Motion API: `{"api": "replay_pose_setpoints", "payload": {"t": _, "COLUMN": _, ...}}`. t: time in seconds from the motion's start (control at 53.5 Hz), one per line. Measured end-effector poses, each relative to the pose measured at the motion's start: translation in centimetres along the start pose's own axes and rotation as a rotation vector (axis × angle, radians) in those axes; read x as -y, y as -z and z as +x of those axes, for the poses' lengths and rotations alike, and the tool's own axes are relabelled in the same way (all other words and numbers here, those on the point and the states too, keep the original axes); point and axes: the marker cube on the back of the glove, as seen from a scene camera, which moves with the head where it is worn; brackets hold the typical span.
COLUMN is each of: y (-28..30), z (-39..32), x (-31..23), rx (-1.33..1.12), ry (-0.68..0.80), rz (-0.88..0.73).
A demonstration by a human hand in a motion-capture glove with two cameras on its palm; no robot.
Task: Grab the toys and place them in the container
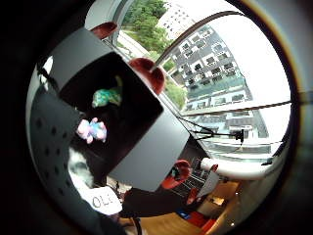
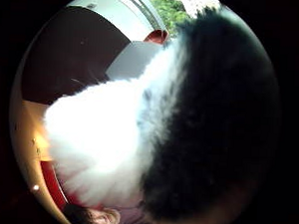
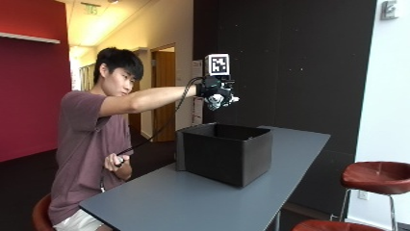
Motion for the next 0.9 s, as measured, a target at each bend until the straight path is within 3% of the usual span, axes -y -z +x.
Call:
{"api": "replay_pose_setpoints", "payload": {"t": 0.075, "y": -0.5, "z": -0.5, "x": 0.3, "rx": -0.043, "ry": -0.02, "rz": -0.016}}
{"api": "replay_pose_setpoints", "payload": {"t": 0.299, "y": -6.0, "z": -2.1, "x": 1.2, "rx": -0.126, "ry": -0.057, "rz": -0.289}}
{"api": "replay_pose_setpoints", "payload": {"t": 0.542, "y": -5.9, "z": -0.9, "x": 1.2, "rx": -0.03, "ry": 0.027, "rz": -0.209}}
{"api": "replay_pose_setpoints", "payload": {"t": 0.784, "y": -5.9, "z": -1.4, "x": 1.9, "rx": -0.007, "ry": -0.056, "rz": -0.178}}
{"api": "replay_pose_setpoints", "payload": {"t": 0.896, "y": -6.1, "z": -0.7, "x": 1.7, "rx": 0.028, "ry": 0.005, "rz": -0.165}}
